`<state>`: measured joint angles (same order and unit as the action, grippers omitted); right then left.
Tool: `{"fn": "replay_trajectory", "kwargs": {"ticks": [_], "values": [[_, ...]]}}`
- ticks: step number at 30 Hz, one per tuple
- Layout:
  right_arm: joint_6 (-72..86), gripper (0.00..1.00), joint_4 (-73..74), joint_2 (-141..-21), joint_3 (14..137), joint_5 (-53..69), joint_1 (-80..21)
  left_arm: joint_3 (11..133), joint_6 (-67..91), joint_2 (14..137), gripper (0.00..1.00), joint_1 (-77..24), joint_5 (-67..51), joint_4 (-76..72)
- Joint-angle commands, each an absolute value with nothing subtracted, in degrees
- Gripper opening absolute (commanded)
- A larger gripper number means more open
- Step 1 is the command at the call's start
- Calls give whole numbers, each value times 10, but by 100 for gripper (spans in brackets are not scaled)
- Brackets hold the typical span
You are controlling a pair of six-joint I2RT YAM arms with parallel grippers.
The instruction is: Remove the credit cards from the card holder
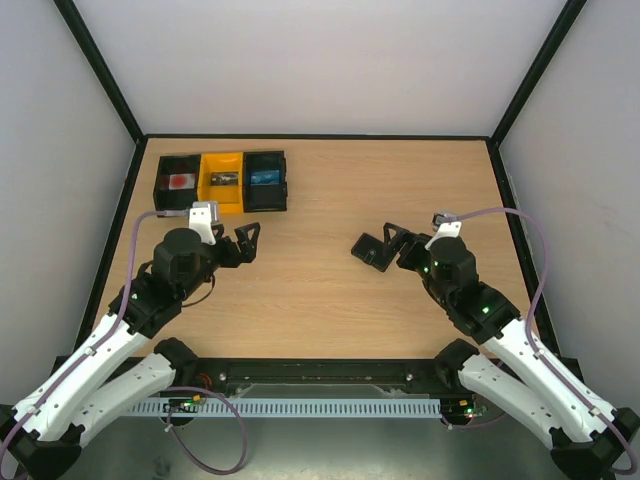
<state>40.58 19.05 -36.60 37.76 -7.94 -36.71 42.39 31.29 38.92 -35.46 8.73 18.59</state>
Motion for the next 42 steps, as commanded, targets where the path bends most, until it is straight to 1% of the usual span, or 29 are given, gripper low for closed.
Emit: {"fn": "replay_trajectory", "kwargs": {"ticks": [1,10,15,19,22,25,27,28,31,33,36,39,42], "values": [[410,98,189,-347,372,-102,-365,429,313,387,100,-357,95,172],[412,98,180,-341,362,-96,-365,427,332,415,100,-357,130,176],[412,97,179,-344,360,-92,-365,430,335,434,100,-356,115,174],[413,98,178,-345,359,-91,-365,423,331,432,100,-356,125,168],[414,98,171,-345,357,-81,-365,415,332,445,100,-357,176,166],[414,98,167,-344,356,-77,-365,428,347,486,100,-350,246,180],[412,98,165,-342,355,-74,-365,455,364,531,96,-319,254,198],[410,98,163,-341,355,-71,-365,467,368,552,94,-298,238,201],[407,98,158,-339,355,-60,-365,486,370,602,83,-223,185,180],[406,98,155,-339,356,-52,-365,498,371,630,79,-190,174,165],[400,98,153,-336,356,-41,-365,514,359,666,76,-150,200,134],[394,97,149,-330,353,-26,-365,528,351,704,64,-92,187,105],[389,98,149,-326,353,-18,-365,521,343,737,63,-46,148,41]]}}
